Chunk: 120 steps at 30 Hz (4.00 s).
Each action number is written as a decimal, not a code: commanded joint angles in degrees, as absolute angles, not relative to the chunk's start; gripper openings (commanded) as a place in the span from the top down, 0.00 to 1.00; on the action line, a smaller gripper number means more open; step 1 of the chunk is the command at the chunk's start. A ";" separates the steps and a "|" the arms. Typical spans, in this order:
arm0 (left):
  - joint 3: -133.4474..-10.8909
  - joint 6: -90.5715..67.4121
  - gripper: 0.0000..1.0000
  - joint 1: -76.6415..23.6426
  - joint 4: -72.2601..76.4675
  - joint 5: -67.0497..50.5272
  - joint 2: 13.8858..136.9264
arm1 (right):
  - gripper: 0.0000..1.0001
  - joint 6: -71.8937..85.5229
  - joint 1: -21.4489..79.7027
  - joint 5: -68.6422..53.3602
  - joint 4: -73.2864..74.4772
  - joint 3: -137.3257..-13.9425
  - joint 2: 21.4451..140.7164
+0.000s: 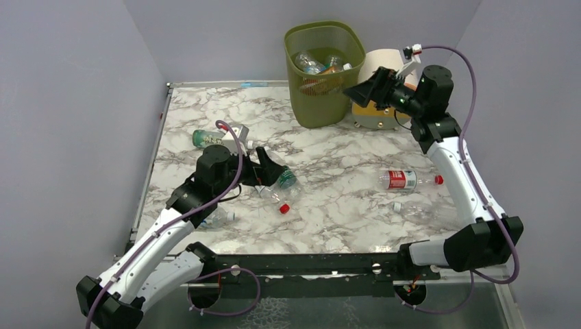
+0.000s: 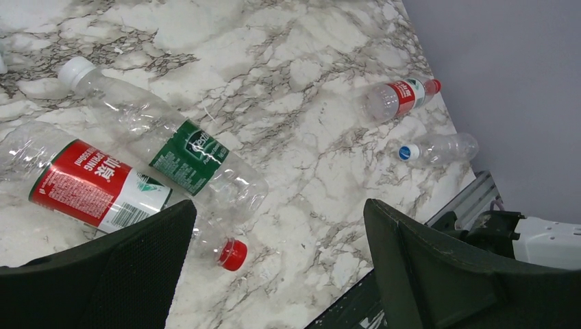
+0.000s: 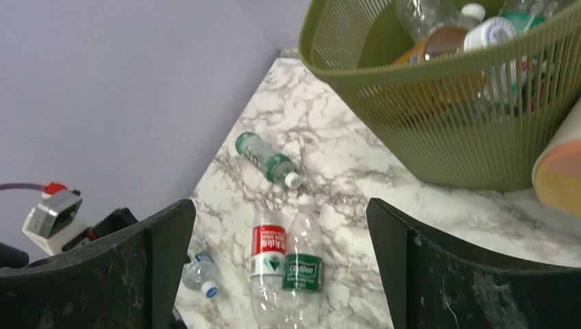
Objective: Put the plastic bottles in the bin
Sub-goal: Place the plastic bottle in the trash bin, then pick up the plastic bottle at the center of the board.
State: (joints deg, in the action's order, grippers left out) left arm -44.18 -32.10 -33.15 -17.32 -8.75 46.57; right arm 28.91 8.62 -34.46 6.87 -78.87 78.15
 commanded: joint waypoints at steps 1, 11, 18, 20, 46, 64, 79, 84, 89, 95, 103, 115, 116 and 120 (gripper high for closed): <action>-43.56 -32.64 0.01 -33.52 -13.28 -11.08 47.59 | 0.02 30.07 8.48 -36.45 8.27 -72.92 76.12; -42.97 -33.53 0.01 -33.49 -11.69 -11.87 50.45 | 0.02 33.07 9.12 -43.05 4.96 -59.87 75.60; -43.09 -33.78 0.01 -33.51 -11.69 -11.87 51.29 | 0.00 31.94 9.49 -43.16 5.32 -56.58 76.58; -42.63 -33.92 0.01 -33.51 -11.29 -12.11 51.53 | 0.01 31.51 9.48 -42.29 5.83 -56.43 76.74; -38.74 -33.36 0.01 -33.51 -6.33 -24.11 53.15 | 0.01 34.40 9.48 6.05 36.61 -63.98 76.33; -37.44 -31.65 0.01 -33.43 -4.46 -28.98 52.81 | 0.01 59.92 9.39 16.90 55.53 -64.11 86.23; -36.73 -32.17 0.01 -33.46 -3.05 -29.60 54.13 | 0.01 69.48 9.24 18.44 63.83 -68.68 95.96; -37.25 -31.93 0.01 -33.46 -3.31 -29.22 54.59 | 0.01 69.10 9.20 17.48 61.09 -67.66 98.35; -38.17 -31.24 0.01 -33.47 -4.88 -28.18 54.24 | 0.01 67.54 9.03 17.83 57.63 -65.71 98.81; -39.34 -30.58 0.01 -33.40 -7.34 -26.32 53.40 | 0.01 61.24 8.61 15.67 53.11 -67.87 100.73; -39.72 -31.42 0.01 -33.48 -7.77 -25.41 52.32 | 0.01 59.00 8.60 17.28 54.47 -71.77 99.10; -38.43 -32.18 0.01 -33.45 -7.95 -25.59 50.05 | 0.01 64.79 7.61 22.12 62.29 -75.96 98.61; -38.41 -32.17 0.01 -33.43 -7.84 -25.72 50.22 | 0.01 65.16 7.30 22.26 62.36 -76.06 98.56; -38.68 -31.70 0.01 -33.46 -7.83 -26.19 50.43 | 0.01 66.97 5.41 21.29 62.88 -76.25 98.94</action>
State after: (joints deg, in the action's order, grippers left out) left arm -37.93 -31.97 -33.15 -8.93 -26.33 50.89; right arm 63.53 7.29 18.85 60.16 -75.18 99.96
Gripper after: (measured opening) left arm 0.989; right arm 0.994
